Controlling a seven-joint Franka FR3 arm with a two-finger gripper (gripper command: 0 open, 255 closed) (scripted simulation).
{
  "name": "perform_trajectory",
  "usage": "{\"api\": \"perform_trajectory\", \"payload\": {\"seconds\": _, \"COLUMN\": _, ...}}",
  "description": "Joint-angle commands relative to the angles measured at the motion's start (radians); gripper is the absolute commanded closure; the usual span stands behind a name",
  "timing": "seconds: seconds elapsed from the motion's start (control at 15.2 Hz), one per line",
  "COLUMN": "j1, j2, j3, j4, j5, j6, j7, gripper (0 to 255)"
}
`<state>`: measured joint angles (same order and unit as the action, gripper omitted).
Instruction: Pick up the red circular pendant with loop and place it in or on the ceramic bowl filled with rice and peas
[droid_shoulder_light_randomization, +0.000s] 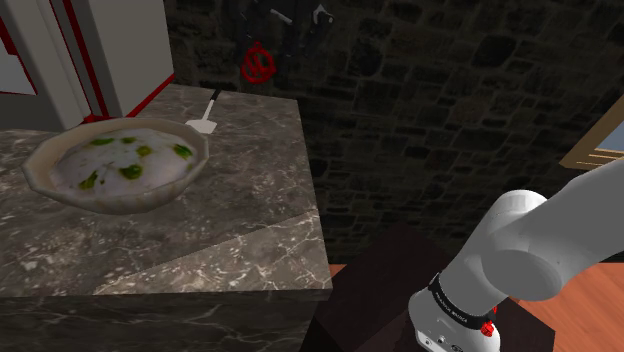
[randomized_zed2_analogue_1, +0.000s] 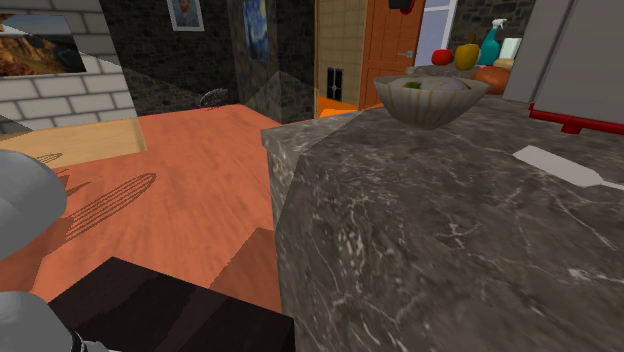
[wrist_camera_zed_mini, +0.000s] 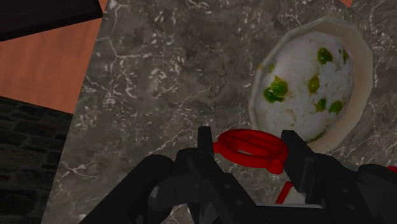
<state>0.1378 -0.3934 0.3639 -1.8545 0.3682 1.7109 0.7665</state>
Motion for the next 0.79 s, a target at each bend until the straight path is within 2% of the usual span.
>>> {"api": "perform_trajectory", "payload": {"seconds": 0.0, "j1": 0.002, "j2": 0.049, "j3": 0.034, "j4": 0.051, "j5": -0.014, "j6": 0.009, "j7": 0.040, "gripper": 255}}
{"api": "perform_trajectory", "payload": {"seconds": 0.4, "j1": 0.019, "j2": 0.276, "j3": 0.165, "j4": 0.262, "j5": -0.126, "j6": 0.046, "j7": 0.197, "gripper": 255}}
{"api": "perform_trajectory", "payload": {"seconds": 0.59, "j1": 0.053, "j2": 0.413, "j3": 0.222, "j4": 0.397, "j5": -0.221, "j6": 0.045, "j7": 0.288, "gripper": 255}}
{"api": "perform_trajectory", "payload": {"seconds": 0.66, "j1": 0.084, "j2": 0.503, "j3": 0.252, "j4": 0.489, "j5": -0.289, "j6": 0.033, "j7": 0.343, "gripper": 255}}
{"api": "perform_trajectory", "payload": {"seconds": 0.73, "j1": 0.087, "j2": 0.495, "j3": 0.245, "j4": 0.467, "j5": -0.282, "j6": 0.048, "j7": 0.338, "gripper": 255}}
